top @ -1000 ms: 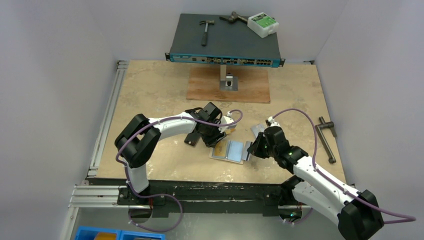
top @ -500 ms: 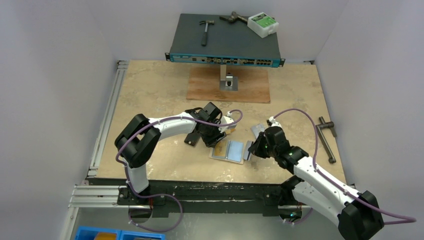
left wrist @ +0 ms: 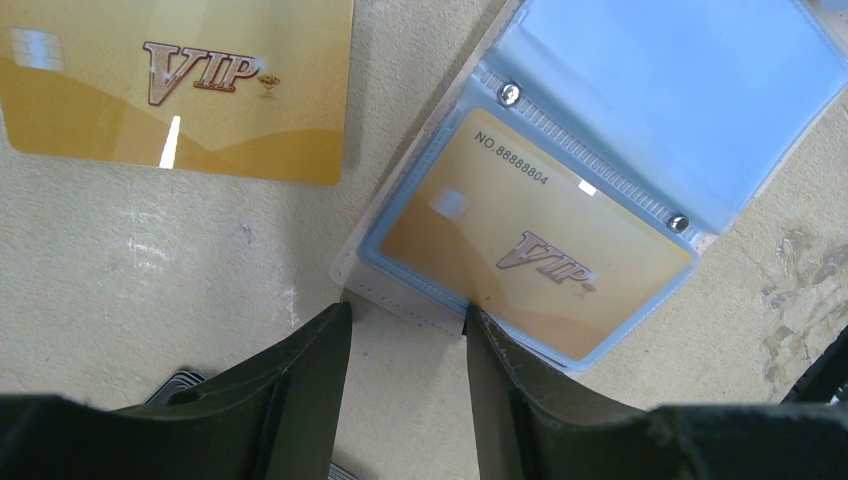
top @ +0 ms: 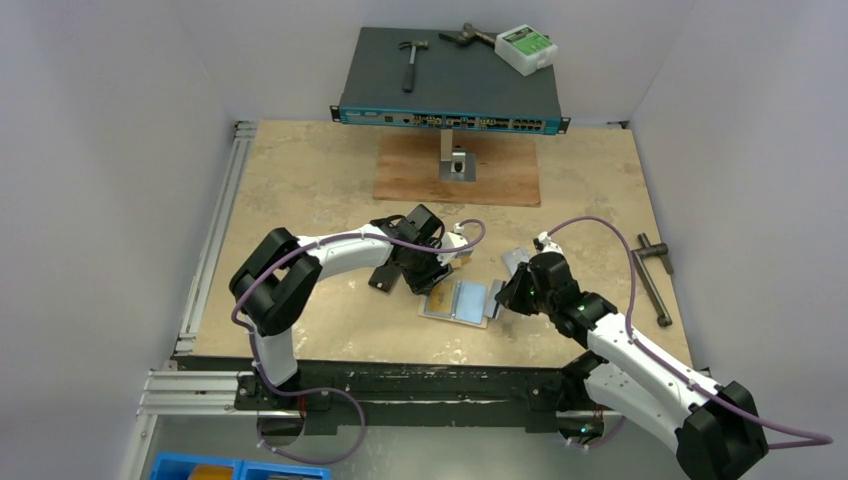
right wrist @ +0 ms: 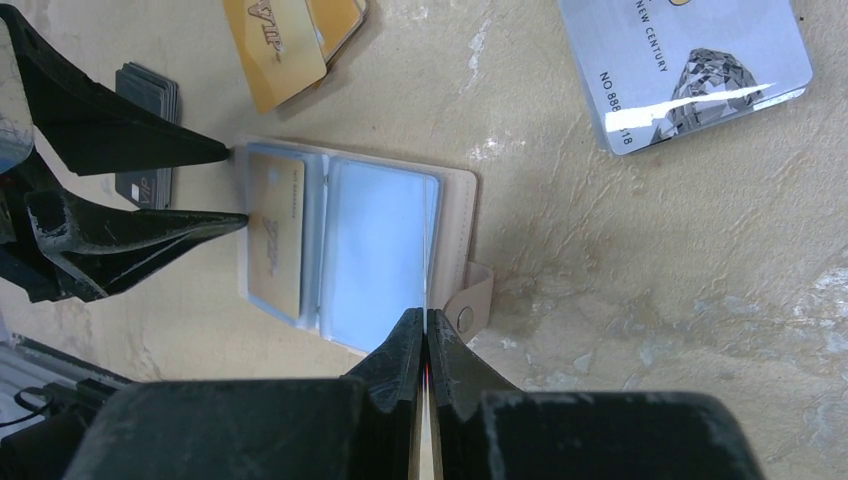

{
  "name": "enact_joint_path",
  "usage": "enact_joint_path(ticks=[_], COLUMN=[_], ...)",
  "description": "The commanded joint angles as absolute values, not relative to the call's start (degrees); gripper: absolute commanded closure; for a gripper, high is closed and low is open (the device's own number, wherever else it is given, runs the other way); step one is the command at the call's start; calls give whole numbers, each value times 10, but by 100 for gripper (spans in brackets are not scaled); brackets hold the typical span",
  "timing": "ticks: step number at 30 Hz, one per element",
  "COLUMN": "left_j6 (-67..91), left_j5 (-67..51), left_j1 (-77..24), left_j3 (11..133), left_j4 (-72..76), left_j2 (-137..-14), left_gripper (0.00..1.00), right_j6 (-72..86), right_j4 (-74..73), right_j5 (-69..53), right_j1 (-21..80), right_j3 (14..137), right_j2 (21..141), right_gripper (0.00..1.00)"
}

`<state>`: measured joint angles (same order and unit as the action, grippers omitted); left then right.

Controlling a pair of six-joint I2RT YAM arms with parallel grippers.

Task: Put the credit cards into the card holder
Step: Insert the credit card into the card holder.

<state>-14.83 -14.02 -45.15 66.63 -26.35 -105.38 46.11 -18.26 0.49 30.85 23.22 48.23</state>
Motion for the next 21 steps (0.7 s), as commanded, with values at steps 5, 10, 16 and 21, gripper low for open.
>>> enact_joint_path(ticks=[5, 10, 16, 21], left_j6=[-163, -163, -163, -164], left_j5=[-130, -130, -130, -129], left_j1=[-457, -457, -457, -457], left_j3=[661, 661, 661, 661], left_j4=[-270, -270, -270, -271], left_j2=[-1040, -1041, -1040, -1040], left_gripper=[55, 55, 55, 55], right_j6=[470, 469, 461, 461], right_j4=[-149, -142, -143, -145], right_j5=[3, 2, 5, 11], right_j1=[310, 310, 311, 310], right_j3=[239, 235, 229, 224], right_j2=[485, 492, 507, 500], right_gripper=[100, 100, 100, 100])
